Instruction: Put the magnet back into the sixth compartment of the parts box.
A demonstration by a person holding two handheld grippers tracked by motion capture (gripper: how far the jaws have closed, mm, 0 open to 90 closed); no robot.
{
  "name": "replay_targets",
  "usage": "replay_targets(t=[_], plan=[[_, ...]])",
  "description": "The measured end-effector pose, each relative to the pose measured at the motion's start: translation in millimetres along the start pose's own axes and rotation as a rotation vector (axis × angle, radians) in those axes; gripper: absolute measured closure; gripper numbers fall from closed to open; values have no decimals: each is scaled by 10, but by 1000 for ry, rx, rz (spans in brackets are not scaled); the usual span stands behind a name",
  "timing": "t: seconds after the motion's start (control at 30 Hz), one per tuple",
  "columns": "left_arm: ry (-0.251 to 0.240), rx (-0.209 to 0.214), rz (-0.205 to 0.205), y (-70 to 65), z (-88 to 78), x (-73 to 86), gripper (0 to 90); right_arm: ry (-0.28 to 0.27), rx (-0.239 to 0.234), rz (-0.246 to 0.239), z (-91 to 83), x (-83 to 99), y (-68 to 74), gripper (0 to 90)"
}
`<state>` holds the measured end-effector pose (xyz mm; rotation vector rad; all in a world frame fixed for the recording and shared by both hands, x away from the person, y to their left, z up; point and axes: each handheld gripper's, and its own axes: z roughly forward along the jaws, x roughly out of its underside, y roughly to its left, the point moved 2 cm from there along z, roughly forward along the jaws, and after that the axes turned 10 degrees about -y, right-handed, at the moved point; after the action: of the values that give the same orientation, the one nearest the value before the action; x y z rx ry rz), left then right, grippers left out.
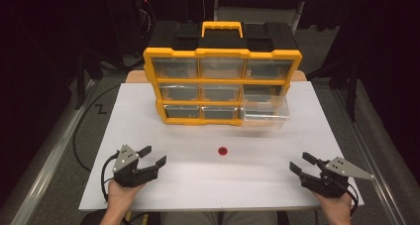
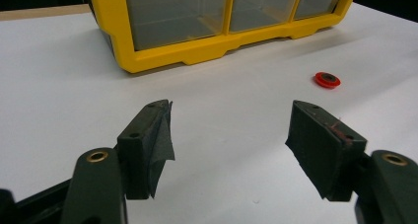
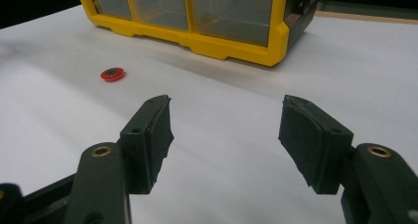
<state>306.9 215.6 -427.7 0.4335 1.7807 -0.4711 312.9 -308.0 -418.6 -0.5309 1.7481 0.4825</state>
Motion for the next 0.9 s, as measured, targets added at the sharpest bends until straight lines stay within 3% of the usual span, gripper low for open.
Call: replay_targets(t=[0.6,0.9], plan=[[-5,-2,7,0,-1,-5,332,-27,14,10,-7,-16,11,389],[-10,-6,9,0,-6,-7,330,-15,8,9,-3,-17,25,389]])
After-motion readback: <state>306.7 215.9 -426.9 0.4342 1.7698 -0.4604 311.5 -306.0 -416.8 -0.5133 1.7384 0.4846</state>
